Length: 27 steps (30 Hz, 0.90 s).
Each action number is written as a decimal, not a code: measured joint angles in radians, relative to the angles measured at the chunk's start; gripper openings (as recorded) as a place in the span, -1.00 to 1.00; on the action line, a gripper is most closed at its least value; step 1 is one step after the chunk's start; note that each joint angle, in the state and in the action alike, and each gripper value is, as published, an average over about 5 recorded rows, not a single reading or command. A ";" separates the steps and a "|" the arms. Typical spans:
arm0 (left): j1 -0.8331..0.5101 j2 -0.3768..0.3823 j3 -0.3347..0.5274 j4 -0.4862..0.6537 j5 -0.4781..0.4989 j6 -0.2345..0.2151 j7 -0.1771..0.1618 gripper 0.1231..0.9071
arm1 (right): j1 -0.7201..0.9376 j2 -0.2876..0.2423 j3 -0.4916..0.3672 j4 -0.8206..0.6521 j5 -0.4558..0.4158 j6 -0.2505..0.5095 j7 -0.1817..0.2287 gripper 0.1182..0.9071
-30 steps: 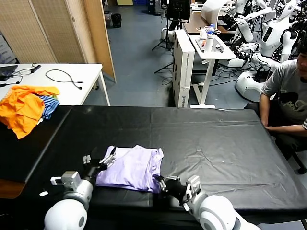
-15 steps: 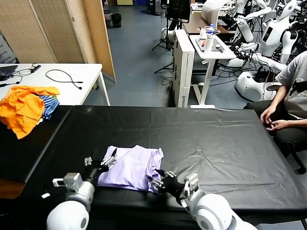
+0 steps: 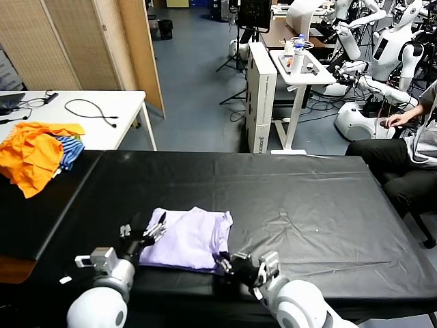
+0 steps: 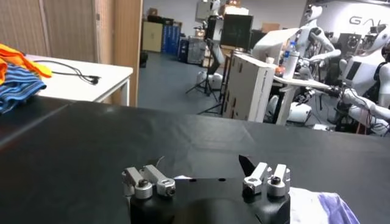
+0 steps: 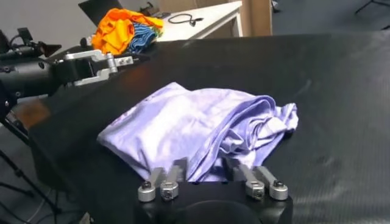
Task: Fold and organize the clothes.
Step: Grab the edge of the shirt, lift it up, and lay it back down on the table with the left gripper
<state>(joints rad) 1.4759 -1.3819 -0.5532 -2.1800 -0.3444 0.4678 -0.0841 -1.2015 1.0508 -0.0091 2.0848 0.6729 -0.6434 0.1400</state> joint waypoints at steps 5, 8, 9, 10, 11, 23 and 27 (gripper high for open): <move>0.000 -0.009 -0.016 0.014 -0.006 -0.015 0.013 1.00 | -0.008 0.009 0.020 0.016 0.018 -0.009 0.014 -0.81; 0.001 -0.022 -0.031 0.029 -0.018 -0.029 0.036 1.00 | -0.019 0.005 0.046 0.038 0.034 -0.005 0.001 -0.41; 0.002 -0.026 -0.036 0.034 -0.024 -0.034 0.043 1.00 | -0.025 0.002 0.059 0.047 0.040 -0.004 -0.006 -0.22; 0.003 -0.030 -0.042 0.040 -0.033 -0.040 0.051 1.00 | -0.033 -0.001 0.074 0.059 0.047 -0.003 -0.012 -0.07; 0.006 -0.035 -0.048 0.046 -0.042 -0.046 0.059 1.00 | -0.041 -0.006 0.093 0.071 0.054 -0.001 -0.017 0.07; 0.042 -0.102 -0.126 0.138 -0.175 -0.137 0.144 1.00 | -0.184 -0.046 0.437 0.223 0.207 0.003 -0.025 1.00; 0.038 -0.108 -0.131 0.169 -0.203 -0.155 0.159 1.00 | -0.207 -0.048 0.529 0.234 0.224 0.003 -0.025 1.00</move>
<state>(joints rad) 1.5136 -1.4904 -0.6839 -2.0107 -0.5472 0.3124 0.0752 -1.4082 1.0031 0.5201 2.3189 0.8974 -0.6408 0.1146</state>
